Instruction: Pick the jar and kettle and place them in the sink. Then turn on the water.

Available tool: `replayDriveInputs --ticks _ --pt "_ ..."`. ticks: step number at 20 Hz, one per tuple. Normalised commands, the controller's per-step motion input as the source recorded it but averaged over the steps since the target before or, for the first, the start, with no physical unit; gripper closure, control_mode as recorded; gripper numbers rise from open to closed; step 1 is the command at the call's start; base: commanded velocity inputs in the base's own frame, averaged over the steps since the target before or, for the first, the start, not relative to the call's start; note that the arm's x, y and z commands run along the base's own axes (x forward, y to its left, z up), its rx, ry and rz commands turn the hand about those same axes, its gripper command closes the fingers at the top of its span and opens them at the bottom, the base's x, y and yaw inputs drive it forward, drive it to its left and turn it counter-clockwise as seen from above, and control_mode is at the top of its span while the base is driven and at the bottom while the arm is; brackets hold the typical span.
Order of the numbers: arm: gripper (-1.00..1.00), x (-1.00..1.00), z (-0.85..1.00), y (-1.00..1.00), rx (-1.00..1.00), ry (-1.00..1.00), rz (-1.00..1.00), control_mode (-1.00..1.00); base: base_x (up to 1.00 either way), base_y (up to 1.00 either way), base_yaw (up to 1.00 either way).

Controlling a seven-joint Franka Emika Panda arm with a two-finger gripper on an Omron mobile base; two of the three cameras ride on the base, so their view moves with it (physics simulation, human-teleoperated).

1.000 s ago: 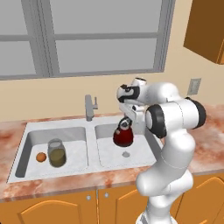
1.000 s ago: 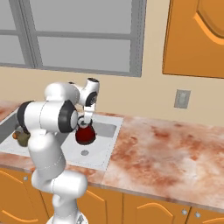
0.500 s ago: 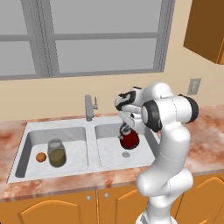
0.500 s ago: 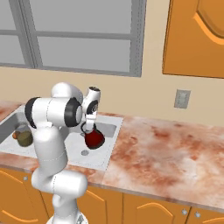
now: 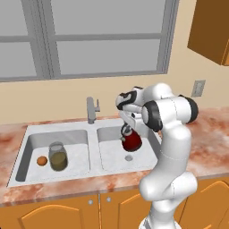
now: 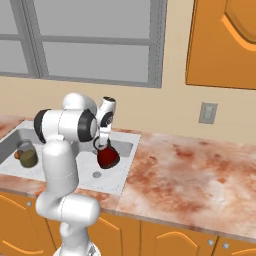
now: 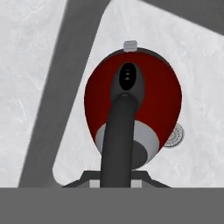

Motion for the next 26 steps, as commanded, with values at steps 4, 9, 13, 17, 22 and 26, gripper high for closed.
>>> replayDriveInputs --ticks 4,9,13,17,22,26 --pt "1.00 -0.39 -0.14 -0.03 0.08 0.00 0.00 -1.00 0.00 0.00 0.00" --pt "1.00 -0.61 -0.22 -0.03 0.11 0.00 -0.03 -1.00 0.00 0.00 0.00" --pt "1.00 -0.27 -0.35 0.00 0.02 0.00 -0.01 -1.00 0.00 0.00 0.00" --pt "1.00 -0.08 -0.37 0.00 0.00 -0.01 0.00 -1.00 0.00 0.00 0.00" --pt "1.00 0.00 -0.01 0.00 0.00 0.00 0.00 -1.00 0.00 0.00 0.00" --pt "-1.00 0.00 0.00 0.00 0.00 0.00 0.00 -1.00 0.00 0.00 0.00"
